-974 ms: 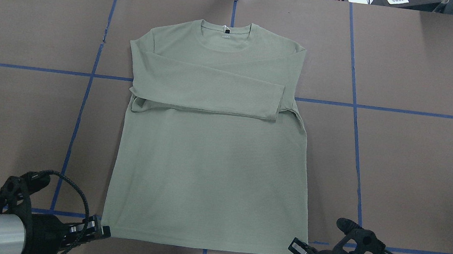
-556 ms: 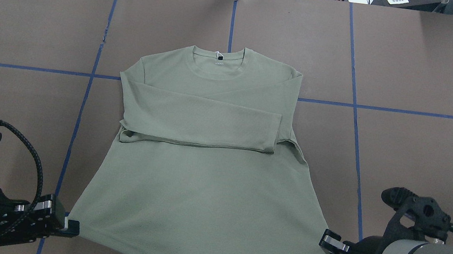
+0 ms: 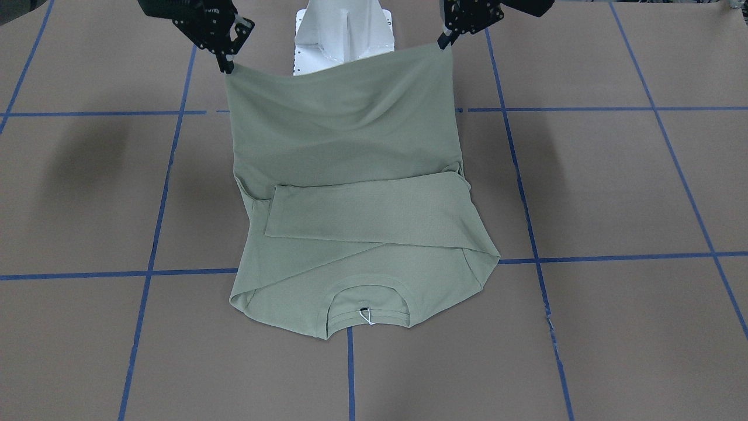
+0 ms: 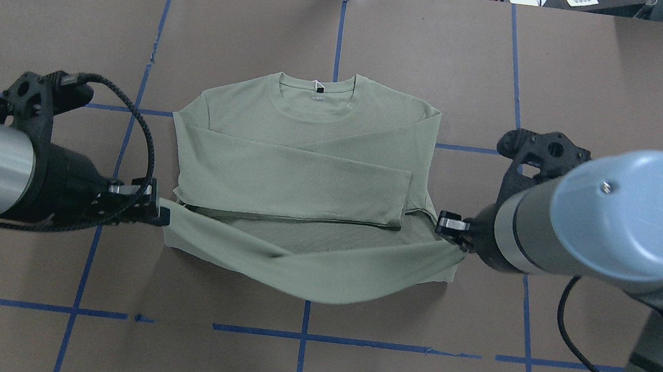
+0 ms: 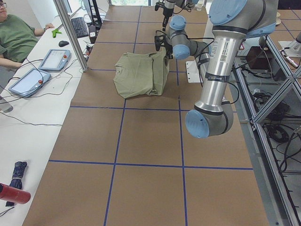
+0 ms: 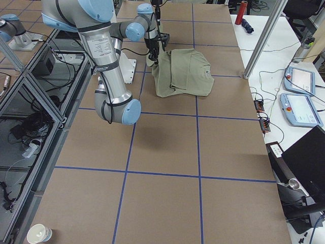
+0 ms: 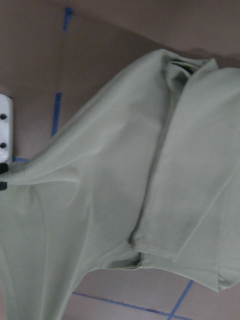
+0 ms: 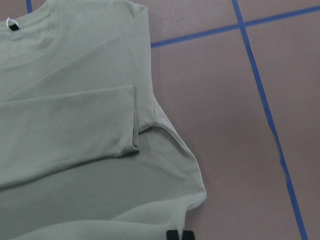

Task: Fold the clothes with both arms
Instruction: 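Lift the hem with both grippers and carry it toward the collar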

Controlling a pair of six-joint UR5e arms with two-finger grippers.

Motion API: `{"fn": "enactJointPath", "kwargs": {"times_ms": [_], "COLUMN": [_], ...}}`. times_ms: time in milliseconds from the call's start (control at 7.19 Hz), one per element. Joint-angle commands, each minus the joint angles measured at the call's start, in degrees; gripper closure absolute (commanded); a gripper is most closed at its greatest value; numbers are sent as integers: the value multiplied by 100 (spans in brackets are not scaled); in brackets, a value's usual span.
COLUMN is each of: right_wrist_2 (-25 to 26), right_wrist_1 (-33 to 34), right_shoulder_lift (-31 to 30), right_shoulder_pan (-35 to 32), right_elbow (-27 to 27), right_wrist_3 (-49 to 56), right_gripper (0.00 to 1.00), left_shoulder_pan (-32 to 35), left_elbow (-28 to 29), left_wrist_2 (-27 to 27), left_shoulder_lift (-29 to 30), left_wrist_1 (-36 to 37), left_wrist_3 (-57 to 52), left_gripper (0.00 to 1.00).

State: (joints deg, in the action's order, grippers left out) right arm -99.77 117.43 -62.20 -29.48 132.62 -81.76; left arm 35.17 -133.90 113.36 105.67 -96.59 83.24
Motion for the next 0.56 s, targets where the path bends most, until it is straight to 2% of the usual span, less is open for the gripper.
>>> {"fn": "enactJointPath", "kwargs": {"times_ms": [0,278,417], "right_wrist_2": [-270,-446,-438], "right_wrist_1": [-1331,-1416,-1425], "right_shoulder_lift": [207,908,1416], "right_shoulder_pan": [-784,-1234,-1314], "right_elbow": [-1452,-2411,-3156], "right_wrist_3": [380,862,951], "right_gripper": [100,100,100], "left_shoulder_pan": [838,1498,1518], "left_elbow": [1491,2163,2802], "left_wrist_2": [19,37,19], "left_shoulder_lift": [924,1060,1322], "left_wrist_1": [0,-53,-184], "left_wrist_3": [-981,-1939,-2178], "left_gripper": [100,100,100]}}
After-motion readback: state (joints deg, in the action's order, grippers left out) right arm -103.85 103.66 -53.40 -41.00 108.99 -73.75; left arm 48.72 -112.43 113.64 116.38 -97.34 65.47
